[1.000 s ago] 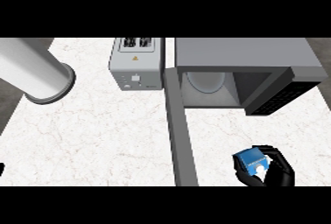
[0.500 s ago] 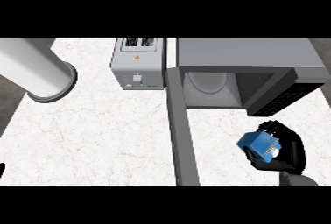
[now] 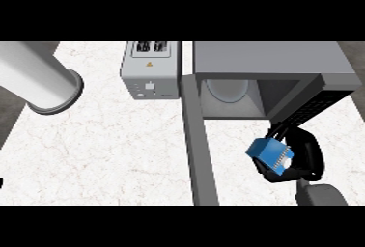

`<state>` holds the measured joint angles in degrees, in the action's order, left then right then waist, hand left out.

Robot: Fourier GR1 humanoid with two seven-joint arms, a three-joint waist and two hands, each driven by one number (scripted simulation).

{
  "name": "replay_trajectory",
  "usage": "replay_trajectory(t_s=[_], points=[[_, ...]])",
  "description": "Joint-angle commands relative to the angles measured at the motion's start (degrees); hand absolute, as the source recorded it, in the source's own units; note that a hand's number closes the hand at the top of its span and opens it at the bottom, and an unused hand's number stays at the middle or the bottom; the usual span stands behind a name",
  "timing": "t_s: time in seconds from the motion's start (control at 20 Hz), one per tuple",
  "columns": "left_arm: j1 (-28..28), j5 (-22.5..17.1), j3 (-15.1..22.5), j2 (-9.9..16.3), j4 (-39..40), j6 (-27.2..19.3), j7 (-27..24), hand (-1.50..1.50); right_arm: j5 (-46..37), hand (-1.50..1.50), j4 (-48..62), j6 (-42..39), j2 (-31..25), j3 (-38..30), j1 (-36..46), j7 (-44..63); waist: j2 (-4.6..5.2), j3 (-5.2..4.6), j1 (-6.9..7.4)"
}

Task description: Pick up the milk, place it into the microwave and close the microwave

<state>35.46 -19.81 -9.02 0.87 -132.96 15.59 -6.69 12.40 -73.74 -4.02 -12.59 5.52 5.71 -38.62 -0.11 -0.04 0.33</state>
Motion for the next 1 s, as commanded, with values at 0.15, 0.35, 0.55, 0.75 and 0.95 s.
replay_trajectory(t_s=[0.15, 0.35, 0.55, 0.75, 0.95], points=[[4.3, -1.3, -0.5, -0.8, -0.8, 2.4, -1.6, -1.50, -4.0, 1.50, -2.6, 5.8, 0.2, -0.6, 9.7, 11.8, 0.01, 0.02, 0.42], [-1.3, -3.0, -4.8, 0.8, 0.7, 2.0, 1.4, -1.50, -7.8, 1.50, 5.1, 9.3, 2.8, -0.7, 16.0, 13.7, 0.14, 0.03, 0.33], [0.0, -1.9, -3.4, -0.4, 1.1, 3.0, 1.3, -1.50, -8.6, 1.50, 18.0, 10.2, 3.2, -4.1, 28.3, 14.2, 0.40, 0.06, 1.41], [0.0, -0.9, -3.1, -0.8, 2.5, 4.1, -1.2, -1.50, -9.1, 1.50, 22.1, 10.9, 4.6, -3.8, 31.5, 13.6, 0.56, 0.06, 2.38], [-2.8, -1.9, -4.7, 0.7, 3.9, 3.7, 0.5, -1.50, -10.1, 1.50, 23.6, 11.2, 3.1, -4.2, 34.1, 13.9, 0.63, 0.01, 2.32]])
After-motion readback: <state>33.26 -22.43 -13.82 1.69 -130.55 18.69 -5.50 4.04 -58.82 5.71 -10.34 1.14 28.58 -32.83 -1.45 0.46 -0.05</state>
